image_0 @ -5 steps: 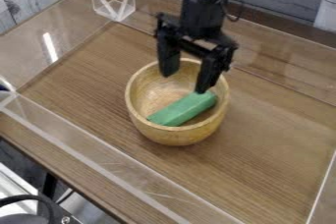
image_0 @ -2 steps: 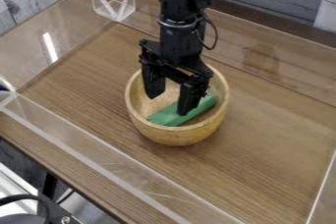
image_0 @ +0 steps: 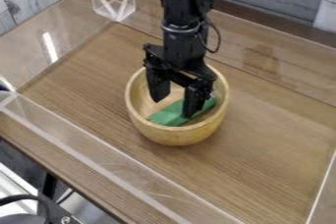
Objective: Remove the green block from inside the brown bowl and put it on the table
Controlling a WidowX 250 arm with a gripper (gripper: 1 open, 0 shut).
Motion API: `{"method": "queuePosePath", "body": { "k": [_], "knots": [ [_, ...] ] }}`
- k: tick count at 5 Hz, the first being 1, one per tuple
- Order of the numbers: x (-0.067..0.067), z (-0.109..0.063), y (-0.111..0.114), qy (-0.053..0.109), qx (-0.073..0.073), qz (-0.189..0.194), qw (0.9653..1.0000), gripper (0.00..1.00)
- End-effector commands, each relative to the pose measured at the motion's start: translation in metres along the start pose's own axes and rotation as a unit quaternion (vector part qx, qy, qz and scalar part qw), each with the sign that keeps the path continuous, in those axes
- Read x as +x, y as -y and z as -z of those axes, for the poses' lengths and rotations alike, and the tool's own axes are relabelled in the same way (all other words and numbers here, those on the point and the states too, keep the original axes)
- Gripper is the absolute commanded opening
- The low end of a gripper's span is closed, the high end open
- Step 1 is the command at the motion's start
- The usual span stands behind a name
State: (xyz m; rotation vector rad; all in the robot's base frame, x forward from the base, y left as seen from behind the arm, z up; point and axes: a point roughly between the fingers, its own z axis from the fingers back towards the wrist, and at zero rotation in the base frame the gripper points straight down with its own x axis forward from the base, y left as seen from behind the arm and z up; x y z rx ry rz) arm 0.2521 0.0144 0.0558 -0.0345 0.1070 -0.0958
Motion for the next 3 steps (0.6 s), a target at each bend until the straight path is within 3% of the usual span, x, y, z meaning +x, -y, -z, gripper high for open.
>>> {"method": "queuePosePath", "body": {
  "k": [1, 3],
  "knots": [
    [0.0053, -0.0049, 0.0019, 0.017, -0.002, 0.003, 0.9999, 1.0],
    [0.0067, -0.0027, 0.0037, 0.019, -0.013, 0.007, 0.9997, 1.0]
  ]
}}
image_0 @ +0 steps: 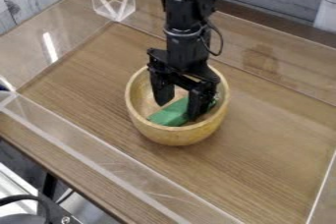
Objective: Remove the green block from inside the brown bowl and put it on the table
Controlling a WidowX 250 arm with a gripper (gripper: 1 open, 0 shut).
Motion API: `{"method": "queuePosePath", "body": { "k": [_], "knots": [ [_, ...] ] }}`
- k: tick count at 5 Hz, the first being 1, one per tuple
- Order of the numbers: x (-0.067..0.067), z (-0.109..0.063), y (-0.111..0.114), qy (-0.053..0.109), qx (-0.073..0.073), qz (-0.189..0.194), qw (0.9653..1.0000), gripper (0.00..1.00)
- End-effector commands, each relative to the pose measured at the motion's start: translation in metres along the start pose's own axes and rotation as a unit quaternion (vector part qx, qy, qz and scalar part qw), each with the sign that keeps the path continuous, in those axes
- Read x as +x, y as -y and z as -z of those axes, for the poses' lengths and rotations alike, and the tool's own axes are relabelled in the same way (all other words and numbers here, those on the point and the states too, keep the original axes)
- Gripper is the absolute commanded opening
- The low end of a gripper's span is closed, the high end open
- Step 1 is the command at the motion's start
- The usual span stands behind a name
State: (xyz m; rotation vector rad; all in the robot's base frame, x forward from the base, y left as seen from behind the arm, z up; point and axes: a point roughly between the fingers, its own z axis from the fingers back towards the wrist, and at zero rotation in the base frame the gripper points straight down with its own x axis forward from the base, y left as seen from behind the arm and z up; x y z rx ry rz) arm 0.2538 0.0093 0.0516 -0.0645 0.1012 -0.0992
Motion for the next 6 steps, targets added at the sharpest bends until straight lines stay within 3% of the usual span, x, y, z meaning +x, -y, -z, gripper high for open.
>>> {"method": "queuePosePath", "body": {
  "k": [1, 5, 6],
  "knots": [
    [0.005, -0.007, -0.001, 0.019, -0.005, 0.008, 0.9998, 1.0],
    [0.002, -0.022, 0.0, 0.043, -0.025, 0.013, 0.9987, 1.0],
    [0.003, -0.019, -0.001, 0.04, -0.024, 0.013, 0.9988, 1.0]
  ]
}}
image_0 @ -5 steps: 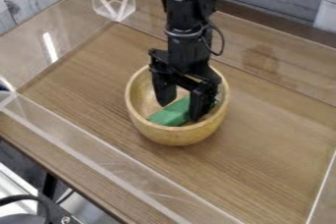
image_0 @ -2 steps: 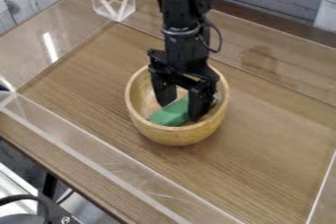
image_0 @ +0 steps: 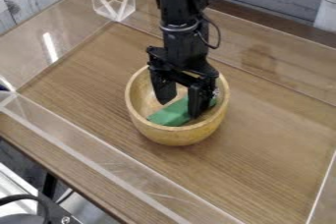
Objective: Remove the green block from inside the brown bowl and put it on the table
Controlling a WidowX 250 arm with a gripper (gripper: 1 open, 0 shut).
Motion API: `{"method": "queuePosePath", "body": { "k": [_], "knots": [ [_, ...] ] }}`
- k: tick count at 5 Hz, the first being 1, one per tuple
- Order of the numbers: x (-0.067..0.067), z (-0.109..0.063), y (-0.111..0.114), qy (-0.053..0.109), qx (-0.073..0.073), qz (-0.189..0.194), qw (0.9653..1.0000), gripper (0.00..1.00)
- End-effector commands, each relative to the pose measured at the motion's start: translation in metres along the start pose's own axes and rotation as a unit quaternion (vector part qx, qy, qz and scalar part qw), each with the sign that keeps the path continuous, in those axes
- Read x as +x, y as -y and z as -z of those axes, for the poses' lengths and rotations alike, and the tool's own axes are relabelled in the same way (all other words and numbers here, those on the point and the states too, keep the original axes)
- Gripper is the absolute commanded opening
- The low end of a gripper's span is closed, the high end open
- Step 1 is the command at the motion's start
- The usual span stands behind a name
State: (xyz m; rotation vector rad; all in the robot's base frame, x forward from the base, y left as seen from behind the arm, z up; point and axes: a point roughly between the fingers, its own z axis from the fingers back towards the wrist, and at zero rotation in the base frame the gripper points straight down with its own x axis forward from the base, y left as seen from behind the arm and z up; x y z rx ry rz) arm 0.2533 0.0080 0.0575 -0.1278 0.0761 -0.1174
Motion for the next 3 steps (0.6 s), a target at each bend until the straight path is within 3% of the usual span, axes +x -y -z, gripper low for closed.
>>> {"method": "queuePosePath", "body": {
  "k": [1, 3],
  "knots": [
    [0.0048, -0.0098, -0.0035, 0.023, 0.008, 0.003, 0.9997, 1.0],
    [0.0057, -0.0035, -0.0048, 0.015, 0.01, 0.002, 0.9998, 1.0]
  ]
}}
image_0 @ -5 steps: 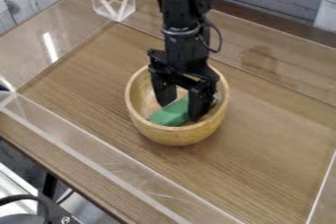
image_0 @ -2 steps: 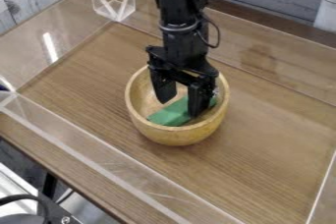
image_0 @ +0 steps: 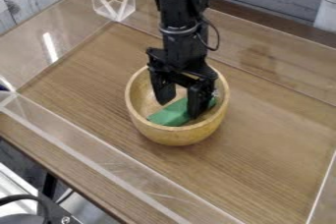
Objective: Remove the green block from inside the brown bowl and put it on the table
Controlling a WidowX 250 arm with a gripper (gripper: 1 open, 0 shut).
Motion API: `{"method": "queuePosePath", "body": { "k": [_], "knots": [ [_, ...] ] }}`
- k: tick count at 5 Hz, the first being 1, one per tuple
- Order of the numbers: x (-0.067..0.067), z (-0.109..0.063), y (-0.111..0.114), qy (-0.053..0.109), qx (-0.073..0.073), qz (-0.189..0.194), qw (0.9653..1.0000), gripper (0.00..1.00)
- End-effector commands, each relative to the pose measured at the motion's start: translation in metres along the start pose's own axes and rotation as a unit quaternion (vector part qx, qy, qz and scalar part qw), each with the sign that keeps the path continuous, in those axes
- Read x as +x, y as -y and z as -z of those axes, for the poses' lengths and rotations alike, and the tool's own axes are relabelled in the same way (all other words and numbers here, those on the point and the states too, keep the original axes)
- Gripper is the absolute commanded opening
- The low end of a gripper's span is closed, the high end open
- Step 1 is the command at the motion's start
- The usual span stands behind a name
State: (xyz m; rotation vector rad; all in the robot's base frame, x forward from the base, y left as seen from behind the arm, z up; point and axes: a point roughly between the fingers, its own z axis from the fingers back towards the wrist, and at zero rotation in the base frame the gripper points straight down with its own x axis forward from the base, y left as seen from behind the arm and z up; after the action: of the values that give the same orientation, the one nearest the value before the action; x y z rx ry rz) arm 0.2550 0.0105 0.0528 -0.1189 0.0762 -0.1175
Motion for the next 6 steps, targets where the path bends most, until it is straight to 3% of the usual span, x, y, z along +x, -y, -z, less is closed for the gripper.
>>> {"method": "queuePosePath", "body": {
  "k": [1, 3, 4, 6],
  "knots": [
    [0.005, -0.007, -0.001, 0.015, 0.005, 0.002, 0.9999, 1.0],
    [0.01, 0.01, -0.01, 0.004, 0.013, 0.001, 0.9999, 1.0],
    [0.011, 0.011, -0.01, 0.004, 0.012, -0.001, 0.9999, 0.0],
    [0.013, -0.006, -0.004, 0.023, 0.008, 0.002, 0.9997, 0.0]
  ]
}}
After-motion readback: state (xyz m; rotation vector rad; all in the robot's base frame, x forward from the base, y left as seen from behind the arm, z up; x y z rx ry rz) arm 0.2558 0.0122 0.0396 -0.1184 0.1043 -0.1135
